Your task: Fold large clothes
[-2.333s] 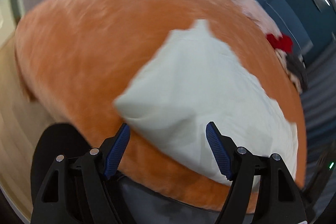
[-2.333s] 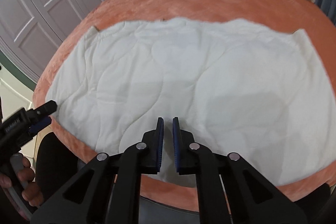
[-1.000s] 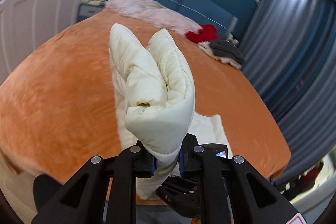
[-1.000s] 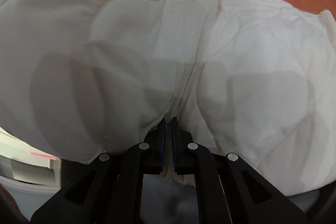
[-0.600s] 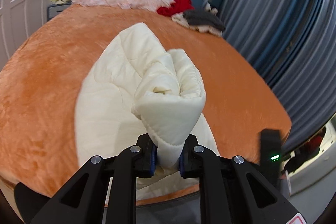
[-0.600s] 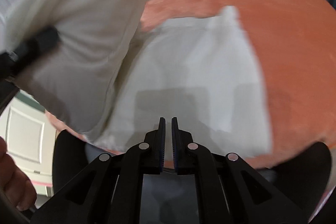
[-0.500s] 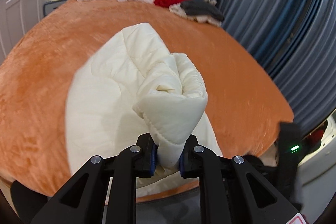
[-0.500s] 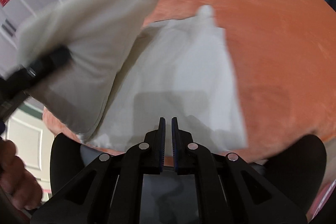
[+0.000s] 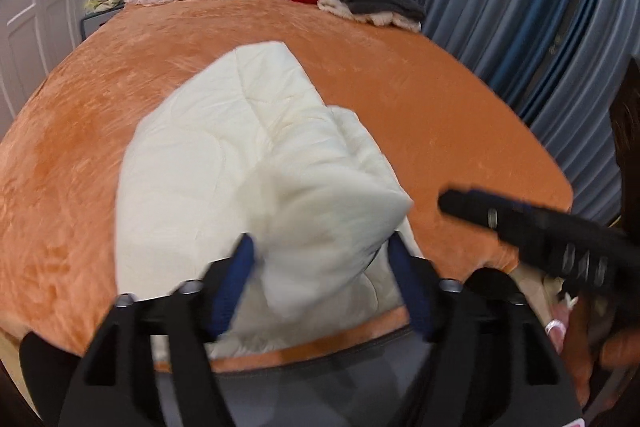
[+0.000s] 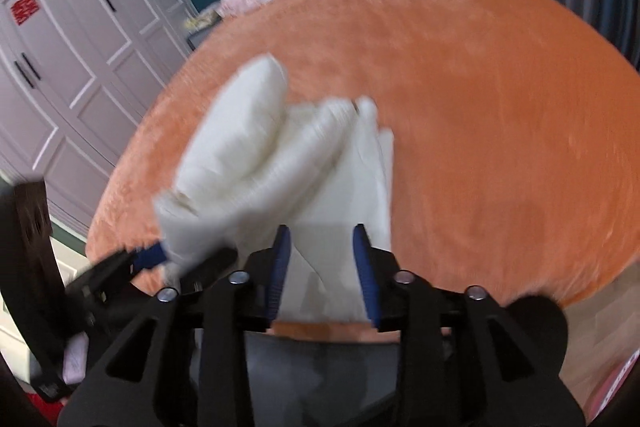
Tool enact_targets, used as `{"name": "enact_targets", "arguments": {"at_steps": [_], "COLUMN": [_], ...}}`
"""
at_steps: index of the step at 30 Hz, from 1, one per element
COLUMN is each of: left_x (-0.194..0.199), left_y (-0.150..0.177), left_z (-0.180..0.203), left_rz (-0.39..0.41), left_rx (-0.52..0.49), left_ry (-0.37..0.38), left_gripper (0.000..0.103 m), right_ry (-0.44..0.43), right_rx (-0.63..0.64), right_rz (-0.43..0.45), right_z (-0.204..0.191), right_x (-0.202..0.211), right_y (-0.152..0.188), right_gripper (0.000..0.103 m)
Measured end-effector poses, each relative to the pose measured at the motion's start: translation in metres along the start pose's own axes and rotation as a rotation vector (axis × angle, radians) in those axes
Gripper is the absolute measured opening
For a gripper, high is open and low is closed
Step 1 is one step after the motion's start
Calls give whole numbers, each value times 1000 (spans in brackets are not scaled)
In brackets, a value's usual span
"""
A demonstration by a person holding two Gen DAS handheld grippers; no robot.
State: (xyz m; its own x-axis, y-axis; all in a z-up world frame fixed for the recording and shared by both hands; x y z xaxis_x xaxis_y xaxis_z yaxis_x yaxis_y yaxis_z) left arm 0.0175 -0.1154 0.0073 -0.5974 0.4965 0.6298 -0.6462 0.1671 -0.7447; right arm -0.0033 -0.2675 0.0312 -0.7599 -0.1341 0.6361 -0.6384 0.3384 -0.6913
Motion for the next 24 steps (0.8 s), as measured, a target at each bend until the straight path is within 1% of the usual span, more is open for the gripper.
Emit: {"name": "enact_targets", "arguments": {"at_steps": [1,3,4,6,8,10,13,14,15,16,17,18,19,21,22,24], "left_x": [9,23,26,30,25,19,10,8,4,1,-2,-6,-9,-16,-16,-15], "left_y": [1,5,8,18,34,48,63,67,69,70,70,71,70,68,69,65], "left_z": [-5,-16,-22,-38,-59,-73,-83,-85,-88,-90,-91,-94,-94,-99,-101,-99], "left_rz": [12,19,16,-7,-55,-99,-138,-142,-149,-151,-152,-159,-165,-182,-184,-175], "left_rx": [15,38,44,59,87,112,112,108,105,107,106,107,108,109,116,128], "left_ry": [-2,-14,-26,-74,-136,-172,-212,-218,-230,-234,-243,-260,-259,-252,-236,-210], "left_gripper": [79,81,81,81,81,81,81,81,81,79,77,70,59,43,40,35], "right_ry": [-20,-50,-69,-92,-98,-96,-108,-112,-109,-104,-112,-120,-129,-102,-71,-26], "right_rx": [10,18,21,37,61,75,45,38,36,37,35,36,40,72,99,85], "right_rz": [13,29,31,14,-24,-68,-131,-140,-148,-154,-149,-138,-118,-74,-42,-27], "right_z": [-6,-17,-25,-35,-46,-58,-63,-62,-62,-60,-60,-58,-58,-58,-55,-41], "right_x": [2,5,3,-5,-16,-32,-49,-52,-55,-56,-54,-51,-43,-27,-14,-3], "right_y": [-8,-17,-22,-27,-23,-19,-10,-8,-7,-5,-5,-6,-8,-11,-10,-6], "right_gripper": [42,63,66,70,72,72,72,64,48,41,28,22,21,19,19,19]}}
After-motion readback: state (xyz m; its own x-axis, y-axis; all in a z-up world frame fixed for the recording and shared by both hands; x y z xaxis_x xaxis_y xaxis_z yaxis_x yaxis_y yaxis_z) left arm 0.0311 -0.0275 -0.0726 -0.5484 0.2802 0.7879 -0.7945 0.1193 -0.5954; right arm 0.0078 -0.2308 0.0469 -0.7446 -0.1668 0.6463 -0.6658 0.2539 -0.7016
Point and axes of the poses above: each gripper's, at about its wrist camera, not at the fingertips, and x roughly against the way its jaws point, z to its right, y to its underside, the point moved 1 cm from there along -x, roughly the way its jaws point, and after that the axes turned 11 degrees about z, right-handed, at the moved point
